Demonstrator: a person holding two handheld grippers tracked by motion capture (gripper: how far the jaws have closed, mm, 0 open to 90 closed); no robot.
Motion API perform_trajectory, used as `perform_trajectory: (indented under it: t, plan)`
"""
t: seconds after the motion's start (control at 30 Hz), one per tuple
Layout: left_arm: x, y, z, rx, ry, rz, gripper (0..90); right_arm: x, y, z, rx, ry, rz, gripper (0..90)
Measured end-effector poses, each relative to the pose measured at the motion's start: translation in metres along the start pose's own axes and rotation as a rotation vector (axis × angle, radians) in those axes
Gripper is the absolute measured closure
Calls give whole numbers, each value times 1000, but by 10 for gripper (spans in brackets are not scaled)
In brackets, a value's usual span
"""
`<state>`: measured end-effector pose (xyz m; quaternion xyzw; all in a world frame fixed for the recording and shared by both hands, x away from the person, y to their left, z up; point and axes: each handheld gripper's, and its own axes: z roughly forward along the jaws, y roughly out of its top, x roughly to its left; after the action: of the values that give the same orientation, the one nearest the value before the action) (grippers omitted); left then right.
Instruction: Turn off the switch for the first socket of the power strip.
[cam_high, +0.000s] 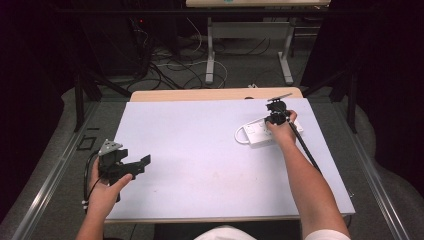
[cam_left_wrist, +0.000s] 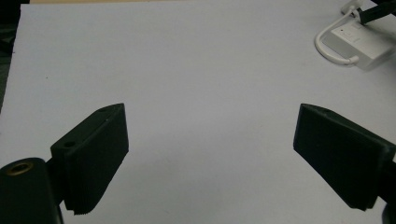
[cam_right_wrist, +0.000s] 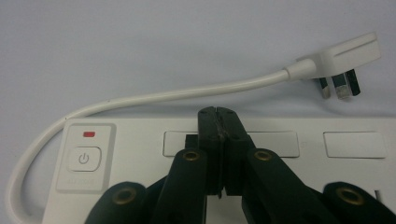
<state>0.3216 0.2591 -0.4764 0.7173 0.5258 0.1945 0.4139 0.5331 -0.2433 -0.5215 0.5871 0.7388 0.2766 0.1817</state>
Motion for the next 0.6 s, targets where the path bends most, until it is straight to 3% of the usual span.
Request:
perform_trajectory:
  t: [0.6]
  plan:
    - [0, 0, 0, 1, 0, 3, 102, -4, 4, -11, -31, -3, -1, 874]
